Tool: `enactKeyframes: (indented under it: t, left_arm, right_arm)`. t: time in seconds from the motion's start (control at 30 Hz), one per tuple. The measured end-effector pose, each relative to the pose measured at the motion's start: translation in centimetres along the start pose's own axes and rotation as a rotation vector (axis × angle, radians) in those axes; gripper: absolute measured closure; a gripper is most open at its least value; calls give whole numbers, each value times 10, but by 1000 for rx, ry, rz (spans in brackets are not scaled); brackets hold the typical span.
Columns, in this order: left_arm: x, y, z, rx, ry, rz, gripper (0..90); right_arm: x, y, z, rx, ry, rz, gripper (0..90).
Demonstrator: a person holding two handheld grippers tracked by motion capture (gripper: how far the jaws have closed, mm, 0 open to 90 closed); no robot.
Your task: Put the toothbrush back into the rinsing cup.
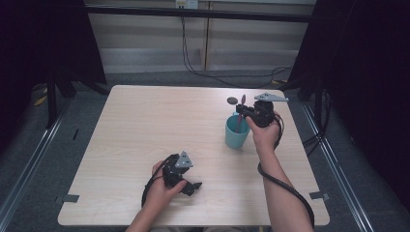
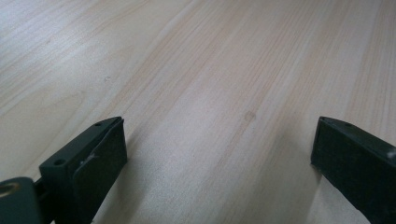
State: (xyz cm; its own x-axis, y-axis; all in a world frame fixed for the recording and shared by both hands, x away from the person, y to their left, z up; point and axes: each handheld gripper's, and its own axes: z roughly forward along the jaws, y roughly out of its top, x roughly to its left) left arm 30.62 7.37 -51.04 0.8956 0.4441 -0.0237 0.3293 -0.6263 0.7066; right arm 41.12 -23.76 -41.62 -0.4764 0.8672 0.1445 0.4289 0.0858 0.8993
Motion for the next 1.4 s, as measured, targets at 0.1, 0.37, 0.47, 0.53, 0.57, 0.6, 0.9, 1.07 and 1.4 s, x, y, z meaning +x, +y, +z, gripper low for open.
enactKeyframes:
  t: [0.1,0.37,0.47,0.53,0.57,0.6,0.9,1.07,1.4]
  left_arm:
    - [0,0,0,0,0,0,32]
    - [-1,0,0,-6,1,-7,32]
    - [-2,0,1,-10,2,-10,32]
    - [-2,0,0,-8,2,-11,32]
    - [-2,0,0,-8,2,-9,32]
    - [-2,0,0,-8,2,-9,32]
    - [-3,0,0,-1,6,-3,32]
    - [-3,0,0,1,6,-5,31]
    - [-4,0,0,1,7,-6,32]
  right_arm:
    - [1,-4,2,13,1,5,830]
    - [1,-7,0,17,-2,1,798]
    - [-1,-8,-4,25,-20,6,686]
    - [-2,-8,-6,35,-39,2,617]
    - [-3,-8,-8,37,-42,3,593]
    - [-3,-8,-8,37,-42,3,593]
    - [-4,-11,-18,58,-59,3,395]
    - [-5,-12,-25,63,-47,-7,331]
    - [-4,-19,-43,71,-21,-15,246]
